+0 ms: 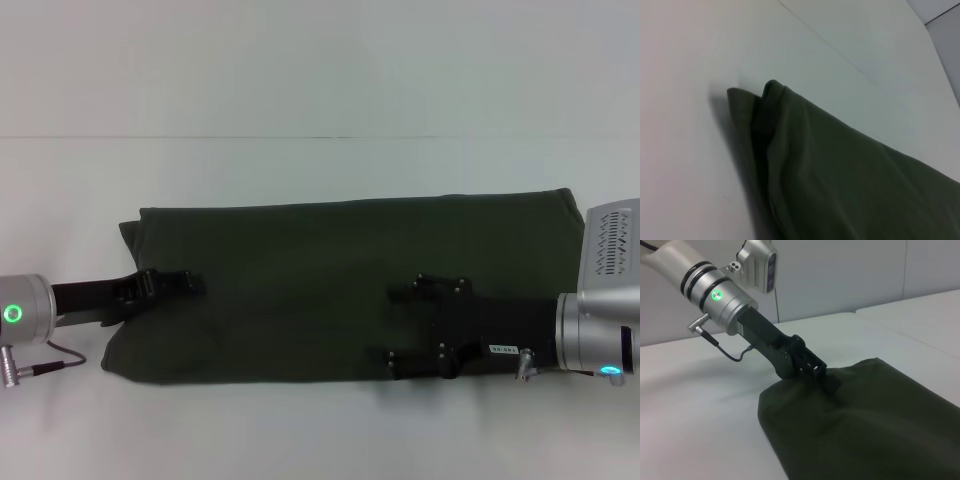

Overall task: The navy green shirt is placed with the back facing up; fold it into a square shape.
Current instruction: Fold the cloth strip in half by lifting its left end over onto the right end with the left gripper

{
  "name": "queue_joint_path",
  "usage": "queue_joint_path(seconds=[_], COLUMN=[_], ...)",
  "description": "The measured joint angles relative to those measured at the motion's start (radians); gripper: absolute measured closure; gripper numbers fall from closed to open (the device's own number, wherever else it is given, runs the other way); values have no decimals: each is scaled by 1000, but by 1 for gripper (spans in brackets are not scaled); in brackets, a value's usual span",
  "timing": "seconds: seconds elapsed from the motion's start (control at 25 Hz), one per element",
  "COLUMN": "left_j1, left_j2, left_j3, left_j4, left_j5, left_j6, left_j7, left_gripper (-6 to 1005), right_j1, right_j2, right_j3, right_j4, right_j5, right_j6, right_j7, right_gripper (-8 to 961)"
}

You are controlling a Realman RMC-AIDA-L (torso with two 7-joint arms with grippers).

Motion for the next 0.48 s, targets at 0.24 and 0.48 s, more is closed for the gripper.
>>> queue_joint_path(seconds=[0.24, 0.48], left_j1=[1, -3], left_j2=[6, 8], left_j3=[2, 4], left_j4=[2, 2], left_j5=[8, 18], left_j6=[-3, -3], left_j7=[4, 5], left_gripper=[516, 708], right_j1=[1, 1], right_j2=[0, 0], right_j3=[-2, -4], right_j4=[0, -2], right_j5=[0, 0], right_j6=[-1, -2], right_j7=[0, 2], right_gripper=[26, 25])
